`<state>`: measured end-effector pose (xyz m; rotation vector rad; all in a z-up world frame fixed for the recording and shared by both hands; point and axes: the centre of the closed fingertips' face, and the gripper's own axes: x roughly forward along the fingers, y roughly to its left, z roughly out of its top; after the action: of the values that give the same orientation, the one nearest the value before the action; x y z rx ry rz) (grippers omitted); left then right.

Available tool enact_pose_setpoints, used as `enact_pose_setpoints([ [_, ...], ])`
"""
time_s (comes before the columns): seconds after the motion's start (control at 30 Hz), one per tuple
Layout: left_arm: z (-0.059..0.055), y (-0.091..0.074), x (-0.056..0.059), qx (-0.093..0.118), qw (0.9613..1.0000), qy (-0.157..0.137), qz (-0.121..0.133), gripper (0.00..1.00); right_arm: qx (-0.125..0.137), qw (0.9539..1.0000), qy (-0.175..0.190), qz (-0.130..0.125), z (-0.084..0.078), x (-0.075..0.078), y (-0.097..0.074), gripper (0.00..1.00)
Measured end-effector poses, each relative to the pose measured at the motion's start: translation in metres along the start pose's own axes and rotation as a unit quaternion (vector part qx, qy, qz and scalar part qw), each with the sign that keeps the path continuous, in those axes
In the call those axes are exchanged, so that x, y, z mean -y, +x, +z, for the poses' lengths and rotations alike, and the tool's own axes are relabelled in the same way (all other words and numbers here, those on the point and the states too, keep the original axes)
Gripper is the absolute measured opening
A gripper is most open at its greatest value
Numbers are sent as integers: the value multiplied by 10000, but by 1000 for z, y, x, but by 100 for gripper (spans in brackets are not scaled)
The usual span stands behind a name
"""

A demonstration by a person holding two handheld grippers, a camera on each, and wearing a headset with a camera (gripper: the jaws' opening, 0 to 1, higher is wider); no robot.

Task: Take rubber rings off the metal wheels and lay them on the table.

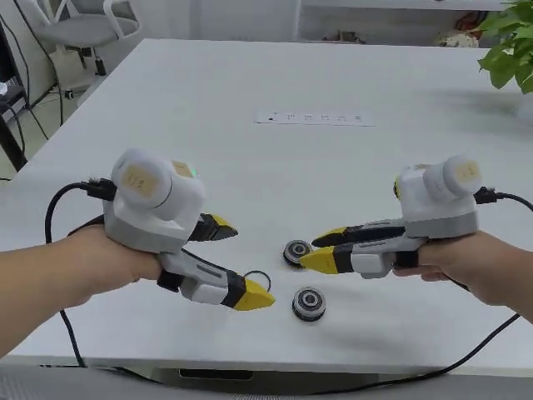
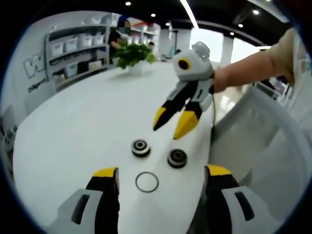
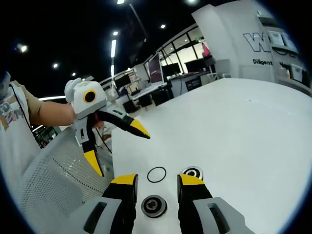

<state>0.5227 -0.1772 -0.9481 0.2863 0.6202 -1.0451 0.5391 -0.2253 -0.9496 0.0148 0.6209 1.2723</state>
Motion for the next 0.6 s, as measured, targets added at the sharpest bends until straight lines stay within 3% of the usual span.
enact_pose_setpoints([
  [0.3, 3, 16, 5, 7, 9999, 46, -163, 69, -95, 9999, -97, -94, -19, 7, -9, 31],
  [0.6, 1, 30, 11, -78, 9994, 84, -314, 64, -317, 9992, -252, 5, -42, 7, -6, 32],
])
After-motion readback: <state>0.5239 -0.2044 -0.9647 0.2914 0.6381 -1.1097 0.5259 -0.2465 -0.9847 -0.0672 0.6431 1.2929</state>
